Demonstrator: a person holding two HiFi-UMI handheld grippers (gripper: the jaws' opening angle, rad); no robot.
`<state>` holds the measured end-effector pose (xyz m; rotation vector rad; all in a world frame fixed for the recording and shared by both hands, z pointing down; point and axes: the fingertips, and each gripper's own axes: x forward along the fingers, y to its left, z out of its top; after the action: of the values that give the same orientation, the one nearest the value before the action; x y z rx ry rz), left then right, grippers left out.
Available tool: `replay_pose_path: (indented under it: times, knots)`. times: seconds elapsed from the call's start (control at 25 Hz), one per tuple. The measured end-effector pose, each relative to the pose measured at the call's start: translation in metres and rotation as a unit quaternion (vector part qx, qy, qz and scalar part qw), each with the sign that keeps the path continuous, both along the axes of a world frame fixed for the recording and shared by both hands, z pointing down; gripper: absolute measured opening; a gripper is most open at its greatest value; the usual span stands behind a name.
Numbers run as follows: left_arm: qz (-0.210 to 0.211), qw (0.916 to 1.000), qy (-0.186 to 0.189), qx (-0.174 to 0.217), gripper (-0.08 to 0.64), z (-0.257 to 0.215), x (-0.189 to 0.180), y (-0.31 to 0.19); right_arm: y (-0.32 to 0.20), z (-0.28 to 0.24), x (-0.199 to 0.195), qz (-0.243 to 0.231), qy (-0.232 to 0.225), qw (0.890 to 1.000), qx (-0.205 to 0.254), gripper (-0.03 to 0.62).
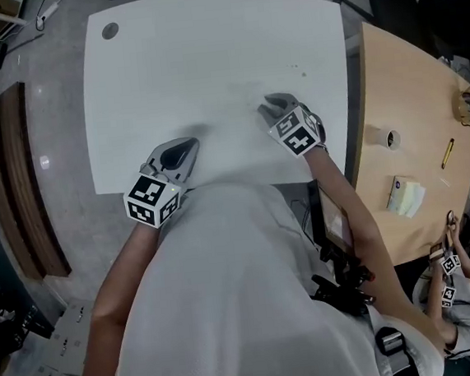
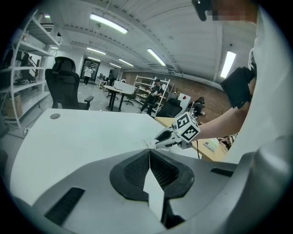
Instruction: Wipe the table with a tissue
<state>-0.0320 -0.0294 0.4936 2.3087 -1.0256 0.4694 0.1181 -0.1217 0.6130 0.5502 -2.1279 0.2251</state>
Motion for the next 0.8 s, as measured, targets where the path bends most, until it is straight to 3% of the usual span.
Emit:
replay_pose_path:
  times: [0.4,0.48,0.68,0.8]
  knots:
    - [0.004,1.0,0.007,-0.002,0.008,0.003,-0.001,-0.001,0.036,0.012,0.028,-0.033,0.045,0.996,-0.064,0.067]
    - [0.0,1.0,0.007,-0.002,0.008,0.004,-0.005,-0.001,0.038,0.012,0.048,-0.011,0.051,0.995,-0.083,0.066]
    - [-0.006,0.9999,0.006,-0.006,0.008,0.007,-0.013,-0.001,0.009,-0.004,0.096,0.129,0.006,0.987,-0.096,0.064]
    - [-0.005,0.9999,0.008,-0.007,0.008,0.007,-0.011,0.0,0.016,0.005,0.097,0.108,0.018,0.987,-0.114,0.063]
